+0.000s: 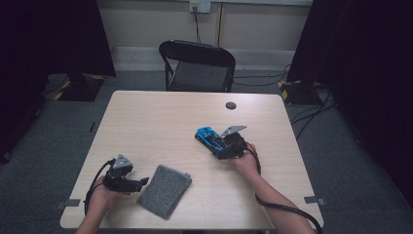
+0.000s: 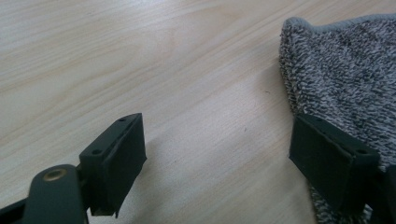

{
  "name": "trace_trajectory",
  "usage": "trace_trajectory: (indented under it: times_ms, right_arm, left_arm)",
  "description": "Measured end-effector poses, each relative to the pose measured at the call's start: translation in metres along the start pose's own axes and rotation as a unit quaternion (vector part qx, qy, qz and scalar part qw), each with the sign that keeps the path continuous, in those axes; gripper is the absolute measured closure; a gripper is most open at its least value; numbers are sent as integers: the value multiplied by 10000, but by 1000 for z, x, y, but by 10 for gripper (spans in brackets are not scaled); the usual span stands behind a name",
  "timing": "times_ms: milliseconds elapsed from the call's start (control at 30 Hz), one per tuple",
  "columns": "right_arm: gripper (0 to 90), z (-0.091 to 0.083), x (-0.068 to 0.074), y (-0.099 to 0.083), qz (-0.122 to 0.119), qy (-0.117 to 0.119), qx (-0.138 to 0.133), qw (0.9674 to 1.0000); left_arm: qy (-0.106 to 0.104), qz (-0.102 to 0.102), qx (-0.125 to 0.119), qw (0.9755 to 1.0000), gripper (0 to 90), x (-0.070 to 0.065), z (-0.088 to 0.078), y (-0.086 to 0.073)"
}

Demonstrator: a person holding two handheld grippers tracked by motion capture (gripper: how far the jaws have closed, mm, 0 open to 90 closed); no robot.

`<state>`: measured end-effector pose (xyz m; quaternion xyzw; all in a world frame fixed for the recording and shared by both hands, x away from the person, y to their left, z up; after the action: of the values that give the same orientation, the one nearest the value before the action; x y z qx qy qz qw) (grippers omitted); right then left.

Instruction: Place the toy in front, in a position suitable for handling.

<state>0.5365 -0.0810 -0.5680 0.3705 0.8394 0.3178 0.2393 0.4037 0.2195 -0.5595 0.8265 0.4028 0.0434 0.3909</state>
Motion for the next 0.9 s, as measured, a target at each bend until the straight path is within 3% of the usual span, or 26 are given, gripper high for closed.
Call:
trace_trajectory:
  times_ms: [100, 133, 300, 500, 667, 900]
  right_arm:
    - [245, -1, 1, 1, -2, -75, -27, 10000]
    - [246, -2, 1, 3, 144, -17, -31, 9999]
    - [248, -5, -1, 9, 236, 2, -89, 9997]
    - [249, -10, 4, 16, 218, 72, -200, 9995]
    - [249, -17, 17, 26, 96, 230, -339, 9991]
    - [247, -19, 28, 18, -1, 328, -365, 9988]
  left_arm:
    - [-1, -11, -5, 10000, 182, -1, 0, 0]
    - [3, 1, 5, 10000, 182, 0, 0, 0]
    - [4, -14, -2, 10000, 182, 0, 0, 0]
    - [7, -5, -14, 10000, 185, 0, 1, 1]
    - [-3, 1, -15, 10000, 185, 0, 2, 2]
    - [6, -12, -33, 10000, 185, -1, 1, 2]
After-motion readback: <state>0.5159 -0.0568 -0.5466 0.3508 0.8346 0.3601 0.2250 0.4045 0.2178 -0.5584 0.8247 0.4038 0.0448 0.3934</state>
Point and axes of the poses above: each handheld gripper's, and its own axes: z roughly forward along the jaws, y roughly out of its top, x roughly to its left, the point moved 10 cm from there along z, roughly forward along the jaws, and after that the axes turned 14 degrees about -y, right-handed, at the moved point
